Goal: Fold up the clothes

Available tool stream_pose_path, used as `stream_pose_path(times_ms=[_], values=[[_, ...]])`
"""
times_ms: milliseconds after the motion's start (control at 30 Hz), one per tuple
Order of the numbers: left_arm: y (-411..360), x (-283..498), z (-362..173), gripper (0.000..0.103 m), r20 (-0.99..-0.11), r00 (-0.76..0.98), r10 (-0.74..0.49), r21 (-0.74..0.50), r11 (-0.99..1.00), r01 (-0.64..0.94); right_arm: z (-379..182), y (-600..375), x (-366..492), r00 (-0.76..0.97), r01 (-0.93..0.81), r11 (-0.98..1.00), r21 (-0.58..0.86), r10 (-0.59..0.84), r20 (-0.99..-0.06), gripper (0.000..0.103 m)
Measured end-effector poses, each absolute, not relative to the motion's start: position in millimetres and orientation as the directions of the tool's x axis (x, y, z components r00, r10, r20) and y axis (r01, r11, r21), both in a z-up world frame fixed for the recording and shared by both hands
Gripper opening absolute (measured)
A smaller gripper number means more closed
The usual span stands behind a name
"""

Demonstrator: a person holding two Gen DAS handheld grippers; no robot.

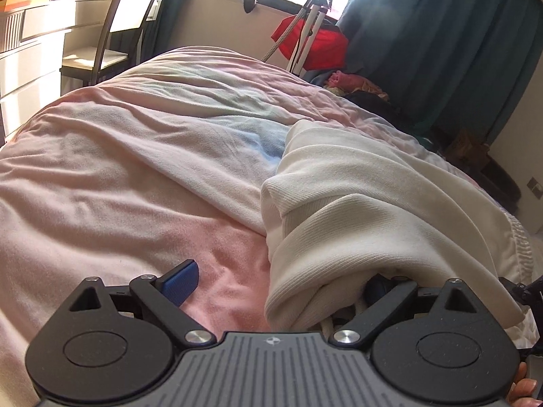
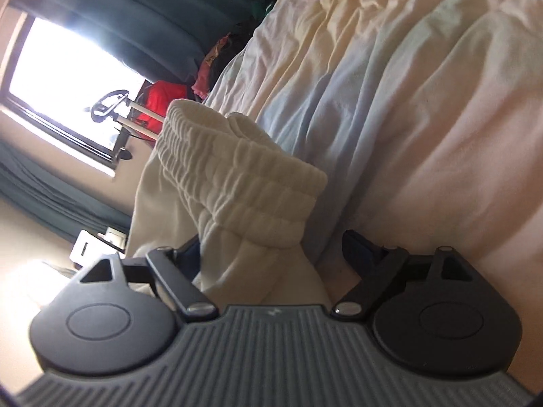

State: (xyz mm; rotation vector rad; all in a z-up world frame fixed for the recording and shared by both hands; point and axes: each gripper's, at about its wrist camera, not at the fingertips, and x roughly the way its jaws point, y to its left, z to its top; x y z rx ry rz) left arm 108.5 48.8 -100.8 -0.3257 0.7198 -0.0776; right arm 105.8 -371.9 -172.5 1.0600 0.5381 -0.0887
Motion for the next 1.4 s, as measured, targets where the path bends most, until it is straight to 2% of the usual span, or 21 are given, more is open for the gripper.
stream_pose_path(times_ms=[100, 233, 467, 500, 567, 667, 700, 767, 833, 867, 933, 1000, 1100, 1200, 1267, 1300, 1367, 1400], values=[[51.9, 109.6, -102.9, 0.097, -0.642, 0.744, -0.186, -0.339, 0.939, -0.058, -166.2, -367.6, 105.0, 0.899, 0.221, 0.466, 0.857, 0.242, -0.364, 0.086], [63.0, 112.9, -108.3, 0.097, -0.655, 0.728, -0.204, -0.404, 0.908, -0.109, -154.9, -361.1, 102.4, 0.909, 0.153, 0.502, 0.851, 0.266, -0.320, 0.086], [68.3, 114.9, -106.9, 0.096, -0.660, 0.719, -0.218, -0.428, 0.896, -0.121, -169.8, -351.8, 117.7, 0.832, 0.251, 0.572, 0.781, 0.284, -0.476, 0.085], [69.2, 115.2, -107.0, 0.096, -0.660, 0.718, -0.220, -0.431, 0.894, -0.123, -169.3, -350.0, 119.8, 0.828, 0.242, 0.577, 0.780, 0.296, -0.476, 0.085], [69.1, 115.0, -106.6, 0.096, -0.660, 0.719, -0.218, -0.431, 0.894, -0.124, -162.2, -347.0, 121.0, 0.841, 0.200, 0.573, 0.795, 0.315, -0.439, 0.086], [65.5, 116.9, -105.0, 0.096, -0.669, 0.712, -0.211, -0.412, 0.904, -0.119, -146.2, -344.2, 114.4, 0.879, 0.086, 0.559, 0.825, 0.347, -0.327, 0.086], [62.7, 118.0, -103.4, 0.096, -0.675, 0.708, -0.207, -0.394, 0.913, -0.109, -143.5, -343.2, 114.0, 0.881, 0.075, 0.567, 0.820, 0.347, -0.321, 0.085], [60.4, 119.4, -100.4, 0.093, -0.681, 0.697, -0.227, -0.397, 0.914, -0.090, -142.1, -341.0, 116.2, 0.874, 0.100, 0.604, 0.791, 0.327, -0.360, 0.079], [59.9, 116.3, -95.3, 0.088, -0.673, 0.691, -0.262, -0.413, 0.909, -0.057, -140.7, -338.8, 118.4, 0.865, 0.124, 0.640, 0.758, 0.305, -0.399, 0.063], [59.6, 113.6, -92.1, 0.088, -0.667, 0.691, -0.279, -0.418, 0.908, -0.037, -140.0, -337.7, 119.5, 0.860, 0.136, 0.657, 0.742, 0.293, -0.418, 0.058], [58.9, 108.1, -85.8, 0.088, -0.655, 0.688, -0.312, -0.428, 0.904, 0.003, -138.6, -335.5, 121.8, 0.850, 0.160, 0.690, 0.706, 0.268, -0.454, 0.041], [58.3, 102.7, -79.4, 0.088, -0.642, 0.684, -0.346, -0.437, 0.898, 0.043, -135.3, -332.3, 122.5, 0.845, 0.174, 0.718, 0.674, 0.242, -0.477, 0.034], [50.6, 93.0, -64.4, 0.088, -0.621, 0.707, -0.339, -0.362, 0.924, 0.125, -129.1, -328.1, 120.7, 0.858, 0.177, 0.728, 0.662, 0.215, -0.466, 0.032], [34.0, 86.5, -55.5, 0.087, -0.618, 0.738, -0.272, -0.196, 0.962, 0.191, -133.2, -331.0, 121.6, 0.864, 0.185, 0.709, 0.681, 0.212, -0.456, 0.032], [24.7, 87.4, -59.2, 0.081, -0.624, 0.755, -0.200, -0.096, 0.979, 0.180, -136.2, -333.4, 122.0, 0.868, 0.188, 0.692, 0.698, 0.215, -0.447, 0.032], [23.7, 89.4, -62.0, 0.077, -0.623, 0.761, -0.180, -0.088, 0.983, 0.160, -137.1, -333.6, 122.8, 0.870, 0.189, 0.684, 0.705, 0.216, -0.444, 0.032], [30.5, 92.4, -65.5, 0.073, -0.594, 0.780, -0.196, -0.173, 0.978, 0.115, -138.0, -333.3, 123.9, 0.871, 0.191, 0.677, 0.711, 0.217, -0.441, 0.032], [35.0, 94.2, -66.8, 0.067, -0.579, 0.787, -0.216, -0.235, 0.967, 0.093, -138.3, -332.7, 124.7, 0.871, 0.193, 0.675, 0.712, 0.216, -0.440, 0.032]])
